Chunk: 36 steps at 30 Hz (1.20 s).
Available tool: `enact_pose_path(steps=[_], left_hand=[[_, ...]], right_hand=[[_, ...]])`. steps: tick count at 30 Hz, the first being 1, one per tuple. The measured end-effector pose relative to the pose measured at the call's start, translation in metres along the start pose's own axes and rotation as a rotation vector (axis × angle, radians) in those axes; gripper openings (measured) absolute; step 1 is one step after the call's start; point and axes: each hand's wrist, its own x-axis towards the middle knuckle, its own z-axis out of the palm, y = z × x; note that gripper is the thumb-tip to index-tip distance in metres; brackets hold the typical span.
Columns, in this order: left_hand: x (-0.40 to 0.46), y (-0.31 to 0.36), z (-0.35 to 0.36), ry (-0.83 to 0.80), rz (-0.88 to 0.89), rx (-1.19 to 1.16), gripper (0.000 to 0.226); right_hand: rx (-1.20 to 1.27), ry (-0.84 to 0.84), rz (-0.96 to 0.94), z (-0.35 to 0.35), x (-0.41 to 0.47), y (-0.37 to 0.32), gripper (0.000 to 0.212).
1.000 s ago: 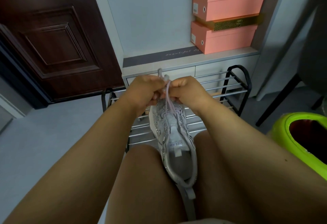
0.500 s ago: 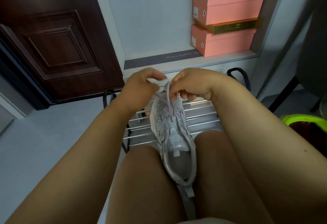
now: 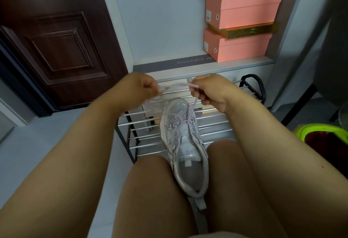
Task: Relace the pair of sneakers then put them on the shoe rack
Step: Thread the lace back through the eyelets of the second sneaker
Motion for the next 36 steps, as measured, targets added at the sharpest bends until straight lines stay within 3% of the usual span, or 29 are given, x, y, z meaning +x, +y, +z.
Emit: enact_pose_path(steps=[4,9,15,19,20,23,25,28,31,36], left_hand=[[0.004,-0.013,-0.023,0.073,-0.054,0.141,0.02],[0.0,-0.034,-0.02,-0.04,-0.212,0.155,0.027],[-0.011,-0.034,0.009,-0.095,-0.242,-0.427,0.031],[-0.01,-0.024,0.015,-0.028,-0.211,-0.712,0.029],[-0.009,-0.02,0.015,-0.002,-0.201,-0.774,0.028],[-0.009,-0.011,0.011,0.052,-0.174,-0.919,0.026],[-0.009,-0.008,0.008,0.073,-0.161,-0.978,0.026],[-0.012,-0.009,0.006,0.106,-0.16,-1.041,0.026],[-0.023,-0.016,0.011,0.111,-0.211,-1.074,0.026],[-0.059,-0.024,0.042,-0.206,-0.179,-0.675,0.036]], right_hand=[[0.083,0.129,0.1,-0.001,-0.001,0.005,0.035],[0.125,0.288,0.211,0.0,-0.001,0.015,0.037],[-0.088,0.212,0.068,0.011,-0.004,0.018,0.028],[-0.512,0.475,-0.189,0.021,-0.006,0.014,0.025],[-0.517,0.403,-0.241,0.023,-0.011,0.008,0.028],[-0.446,-0.131,-0.146,0.037,-0.035,-0.008,0.031],[-0.463,-0.3,-0.167,0.045,-0.043,-0.006,0.027],[-0.435,-0.348,-0.204,0.051,-0.043,0.0,0.026],[-0.278,-0.254,-0.179,0.047,-0.039,-0.002,0.021],[-0.308,-0.149,-0.222,0.043,-0.033,-0.006,0.023]])
